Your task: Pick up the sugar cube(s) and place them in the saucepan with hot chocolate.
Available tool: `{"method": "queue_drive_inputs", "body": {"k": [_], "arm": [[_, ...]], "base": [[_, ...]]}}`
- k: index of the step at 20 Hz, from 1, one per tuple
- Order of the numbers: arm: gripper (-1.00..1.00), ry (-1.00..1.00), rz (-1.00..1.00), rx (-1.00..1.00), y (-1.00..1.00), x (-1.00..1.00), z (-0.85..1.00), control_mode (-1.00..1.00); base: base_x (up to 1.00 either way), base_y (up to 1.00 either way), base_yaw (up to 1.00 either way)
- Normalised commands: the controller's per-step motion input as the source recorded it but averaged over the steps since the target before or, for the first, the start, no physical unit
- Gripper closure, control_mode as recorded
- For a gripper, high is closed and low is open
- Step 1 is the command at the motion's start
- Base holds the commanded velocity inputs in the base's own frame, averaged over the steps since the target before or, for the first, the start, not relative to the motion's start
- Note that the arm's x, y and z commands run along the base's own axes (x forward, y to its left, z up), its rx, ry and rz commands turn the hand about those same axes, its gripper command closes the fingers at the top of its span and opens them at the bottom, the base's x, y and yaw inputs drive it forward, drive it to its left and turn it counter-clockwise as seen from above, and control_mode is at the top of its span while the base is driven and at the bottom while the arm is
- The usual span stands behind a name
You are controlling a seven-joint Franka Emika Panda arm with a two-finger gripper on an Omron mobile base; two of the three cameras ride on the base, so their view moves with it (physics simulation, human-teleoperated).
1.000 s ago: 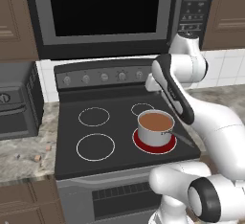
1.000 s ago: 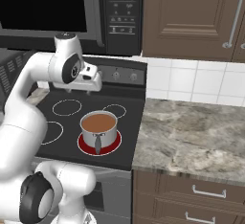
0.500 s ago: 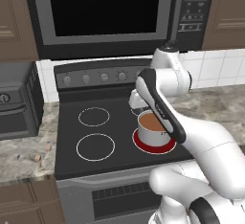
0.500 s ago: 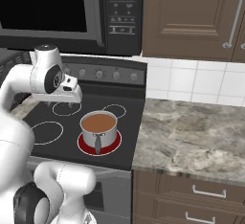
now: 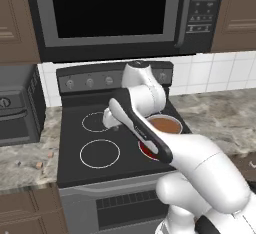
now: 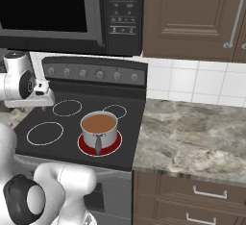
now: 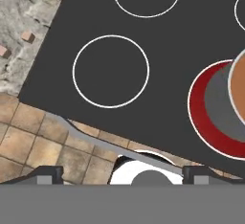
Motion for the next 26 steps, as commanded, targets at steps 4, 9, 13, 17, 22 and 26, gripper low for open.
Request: {"method": "queue_drive_inputs", "body": {"k": [4, 9, 13, 17, 22, 26], "arm": [[-1.00, 0.00, 0.09, -0.04, 1.00, 0.18, -0.03, -1.00], [-1.00, 0.00, 0.07, -0.03, 0.88, 0.06, -0.09, -1.00], [-1.00, 0.00, 0.05, 0.00, 0.61, 0.24, -0.39, -1.00], [-1.00, -0.01, 0.11, 0.00, 0.71, 0.17, -0.46, -1.00], [-1.00, 0.00, 0.13, 0.08, 0.56, 0.10, -0.42, -1.00], [-1.00, 0.00, 0.11, 0.12, 0.44, 0.01, -0.22, -1.00]], "base": [[0.00, 0.00, 0.00], [0.00, 0.00, 0.00], [0.00, 0.00, 0.00], [0.00, 0.00, 0.00], [0.00, 0.00, 0.00], [0.00, 0.00, 0.00]]}}
